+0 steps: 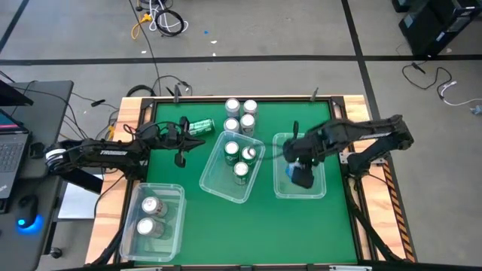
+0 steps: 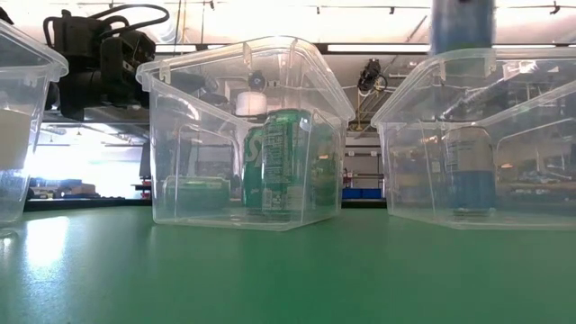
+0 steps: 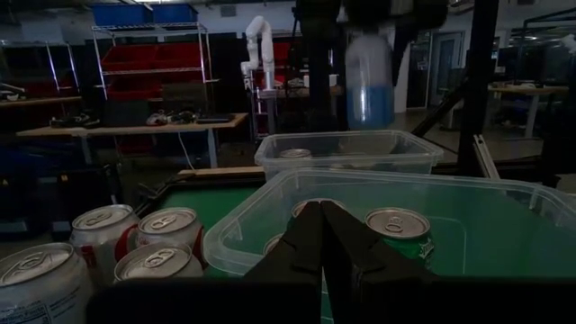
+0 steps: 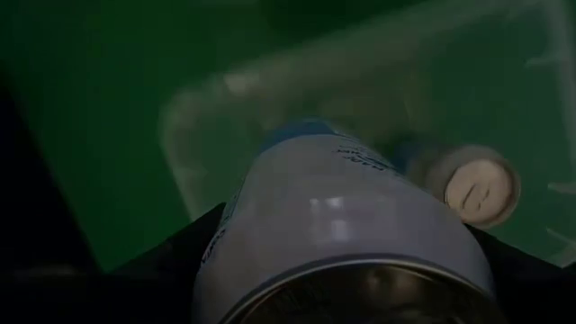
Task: Sort soda cans
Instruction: Put the blue soda can into the bottom right transparent bin
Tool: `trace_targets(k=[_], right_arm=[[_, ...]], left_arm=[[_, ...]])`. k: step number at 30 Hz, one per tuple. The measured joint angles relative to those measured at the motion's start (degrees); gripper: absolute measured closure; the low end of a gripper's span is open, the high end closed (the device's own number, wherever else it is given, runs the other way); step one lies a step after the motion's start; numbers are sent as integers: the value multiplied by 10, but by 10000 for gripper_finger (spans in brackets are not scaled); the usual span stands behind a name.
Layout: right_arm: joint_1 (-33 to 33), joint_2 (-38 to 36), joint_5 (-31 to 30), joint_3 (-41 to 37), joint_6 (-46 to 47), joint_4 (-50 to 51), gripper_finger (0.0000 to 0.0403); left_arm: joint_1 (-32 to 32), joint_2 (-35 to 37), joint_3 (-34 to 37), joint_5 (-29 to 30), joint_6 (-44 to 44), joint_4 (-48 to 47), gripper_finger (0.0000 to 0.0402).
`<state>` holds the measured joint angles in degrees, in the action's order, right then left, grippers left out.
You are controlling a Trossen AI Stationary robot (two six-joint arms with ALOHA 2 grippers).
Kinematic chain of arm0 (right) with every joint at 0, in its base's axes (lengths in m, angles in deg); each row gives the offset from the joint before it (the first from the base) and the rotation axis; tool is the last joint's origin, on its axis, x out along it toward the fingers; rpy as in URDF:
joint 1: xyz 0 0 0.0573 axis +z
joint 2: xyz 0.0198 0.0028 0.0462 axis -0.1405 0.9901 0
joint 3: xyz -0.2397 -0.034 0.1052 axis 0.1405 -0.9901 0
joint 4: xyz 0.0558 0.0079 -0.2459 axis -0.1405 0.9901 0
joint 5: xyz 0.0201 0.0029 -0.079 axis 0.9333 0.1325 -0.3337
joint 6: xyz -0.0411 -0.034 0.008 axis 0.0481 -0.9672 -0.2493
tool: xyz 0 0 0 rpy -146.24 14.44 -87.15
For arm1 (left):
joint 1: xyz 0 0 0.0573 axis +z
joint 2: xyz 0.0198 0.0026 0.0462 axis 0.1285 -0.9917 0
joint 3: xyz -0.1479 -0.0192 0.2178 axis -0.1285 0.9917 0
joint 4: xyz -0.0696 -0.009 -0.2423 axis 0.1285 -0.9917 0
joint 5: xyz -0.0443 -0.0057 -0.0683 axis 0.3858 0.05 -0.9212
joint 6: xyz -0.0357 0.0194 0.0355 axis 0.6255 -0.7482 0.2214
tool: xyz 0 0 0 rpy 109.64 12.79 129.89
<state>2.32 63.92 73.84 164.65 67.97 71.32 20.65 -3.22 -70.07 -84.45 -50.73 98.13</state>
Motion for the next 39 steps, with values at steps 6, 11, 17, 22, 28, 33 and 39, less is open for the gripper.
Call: trace_targets(k=[6,11,17,22,28,33,39], right_arm=[[5,-11,-9,-116,-43,-1,118],[-16,-34,-20,-197,-69,-5,118],[-38,-39,-26,-257,-112,-67,118],[-44,-38,-26,-294,-125,-98,118],[-44,-38,-25,-342,-125,-151,118],[-44,-38,-25,-376,-121,-192,118],[-44,-37,-25,-418,-106,-236,118]], left_arm=[[0,0,0,0,0,0,397],[0,0,0,0,0,0,397],[0,0,0,0,0,0,397],[0,0,0,0,2,0,397],[0,0,0,0,1,0,397],[0,0,0,0,1,0,397],[0,0,0,0,1,-1,397]])
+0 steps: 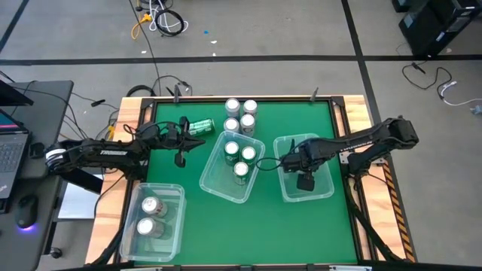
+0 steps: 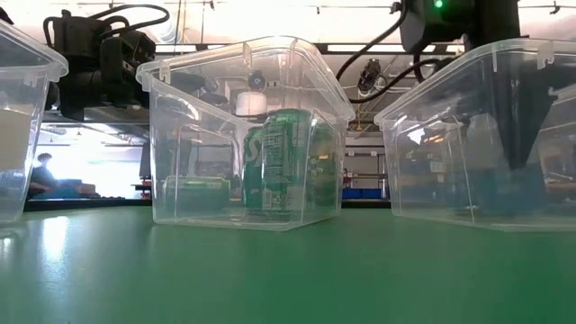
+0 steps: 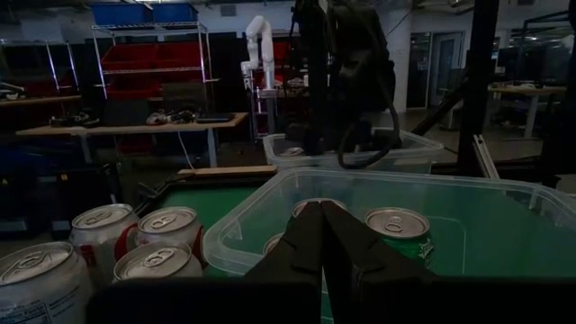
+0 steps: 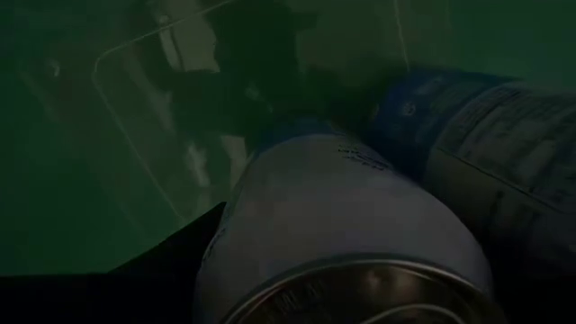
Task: Sort soda cans
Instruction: Put the blue soda can into the bottom right transparent bin
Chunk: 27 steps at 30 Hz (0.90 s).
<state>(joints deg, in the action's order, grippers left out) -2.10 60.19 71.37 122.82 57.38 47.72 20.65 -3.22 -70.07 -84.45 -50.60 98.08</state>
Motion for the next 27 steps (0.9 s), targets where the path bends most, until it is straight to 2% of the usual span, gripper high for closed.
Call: trace_targets(k=[4,9,13,21,27], right_arm=[[0,-1,-1,-9,24,-5,111],[0,0,19,1,62,11,46],[-1,0,19,30,98,46,24],[-1,0,4,125,140,114,41],[-1,0,24,157,135,57,85]], left_arm=[[0,0,0,0,0,0,397],[0,0,0,0,0,0,397],[0,0,0,0,1,0,397],[0,0,0,0,1,0,397],[0,0,0,0,15,0,397]])
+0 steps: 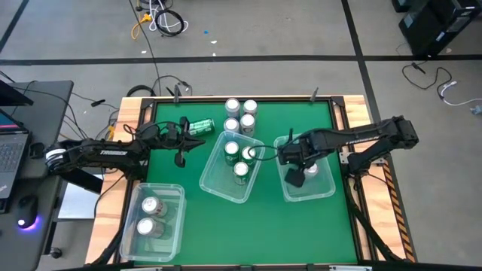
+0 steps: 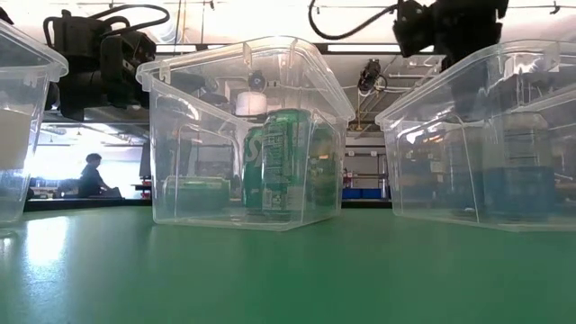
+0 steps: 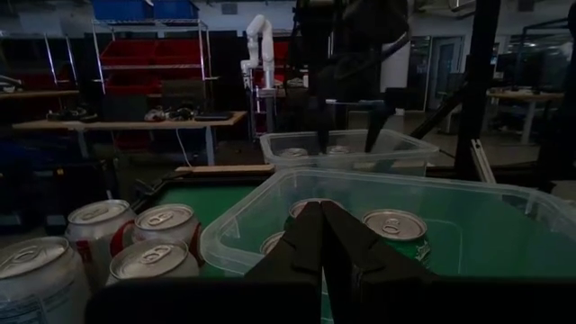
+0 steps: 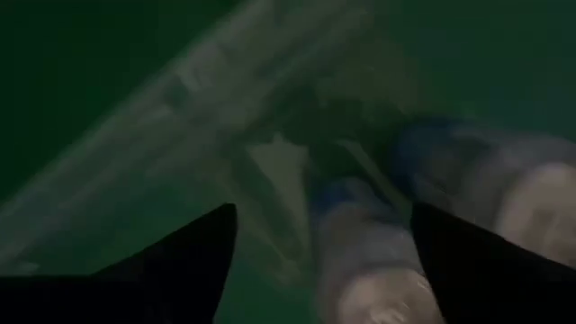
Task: Sort soda cans
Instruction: Put the blue soda can into the bottom right transparent bin
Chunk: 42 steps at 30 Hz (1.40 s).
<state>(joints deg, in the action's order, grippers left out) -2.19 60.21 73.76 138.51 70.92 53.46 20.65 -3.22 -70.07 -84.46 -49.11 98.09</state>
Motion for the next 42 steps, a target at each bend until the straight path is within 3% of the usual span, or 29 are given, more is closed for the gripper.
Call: trace_targets(k=[4,11,13,20,27,32,37,42], right_arm=[[0,7,11,-29,-3,-36,160],[3,13,18,-73,11,-29,361],[4,13,1,-73,11,-17,392],[4,12,-8,-71,0,-16,360],[10,12,-51,-13,-20,-14,356],[5,11,-116,42,-43,-21,357],[-36,11,-193,67,-76,-112,352],[-96,15,-196,67,-162,-269,330]], left_arm=[[0,0,0,0,1,0,397],[0,0,0,0,1,1,397],[0,0,-3,3,3,-1,397],[0,0,-38,8,11,-85,397],[0,0,-137,8,-20,-289,397],[0,0,-239,8,-62,-462,397],[7,1,-297,25,-111,-540,397],[35,2,-295,5,-91,-538,397]])
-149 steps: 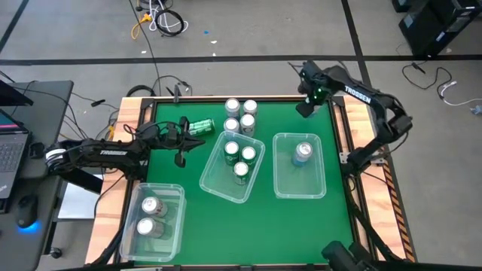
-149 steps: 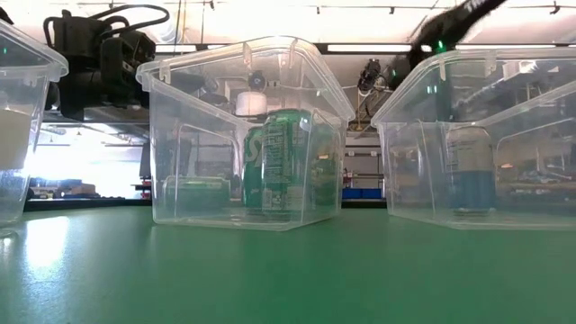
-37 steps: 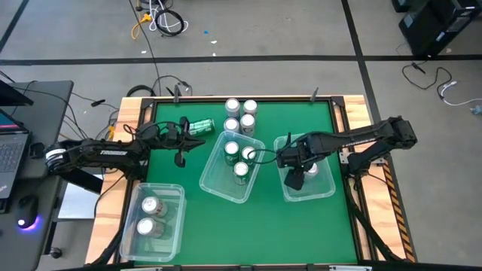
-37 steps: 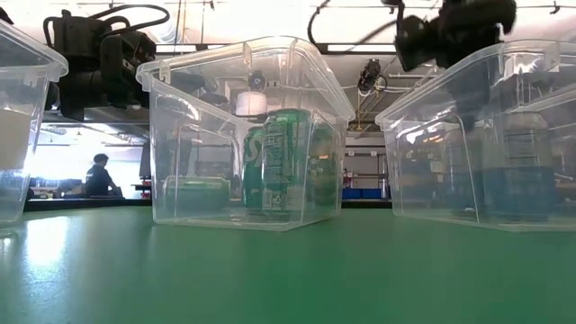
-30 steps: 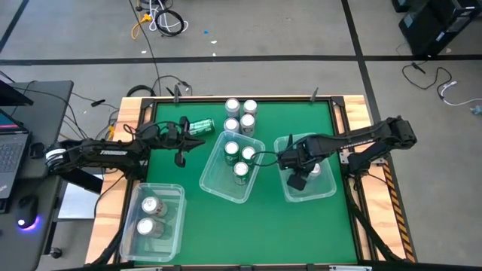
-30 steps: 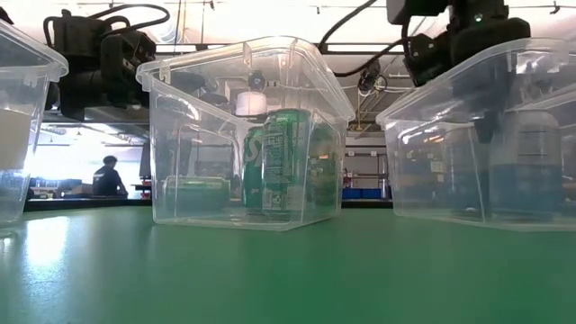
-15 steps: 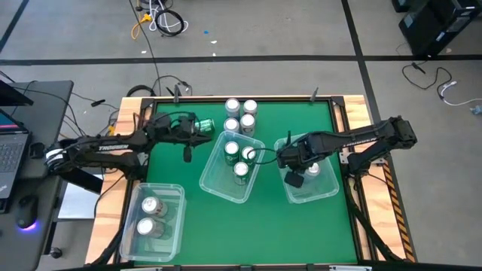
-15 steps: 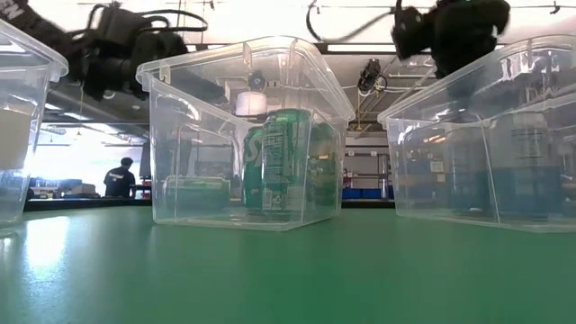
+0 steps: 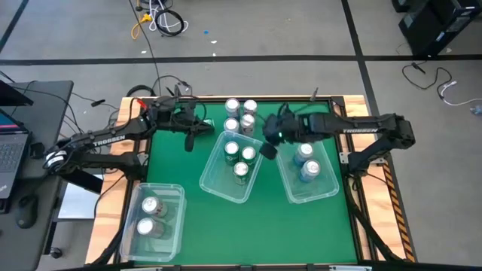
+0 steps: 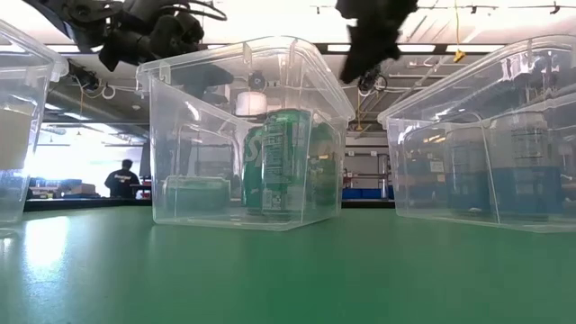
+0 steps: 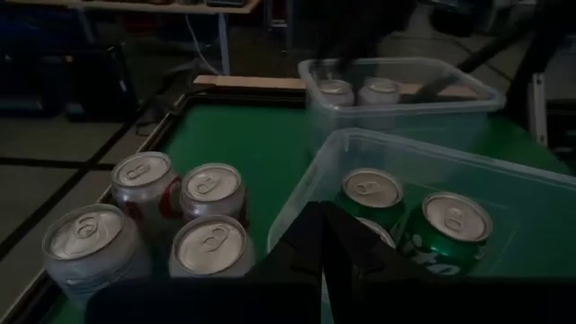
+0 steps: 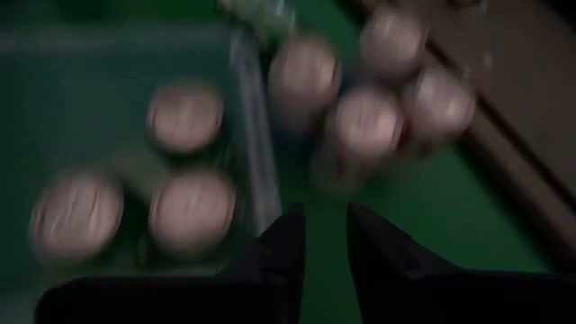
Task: Sort soda cans
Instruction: Put the blue soda can into the bottom right transparent bin
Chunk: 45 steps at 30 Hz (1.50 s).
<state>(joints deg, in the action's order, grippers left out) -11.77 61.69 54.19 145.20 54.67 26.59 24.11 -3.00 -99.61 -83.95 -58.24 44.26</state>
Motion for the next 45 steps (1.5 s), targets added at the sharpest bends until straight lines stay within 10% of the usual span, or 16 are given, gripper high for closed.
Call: trace_targets(k=[11,26,45], right_arm=[[-103,80,162,0,-106,-274,221],[-146,320,177,275,-107,-52,71],[-154,376,205,315,-113,-13,68]], left_arm=[[5,0,35,-21,2,78,397],[8,8,63,-31,15,103,397],[8,78,63,-36,1,62,397]])
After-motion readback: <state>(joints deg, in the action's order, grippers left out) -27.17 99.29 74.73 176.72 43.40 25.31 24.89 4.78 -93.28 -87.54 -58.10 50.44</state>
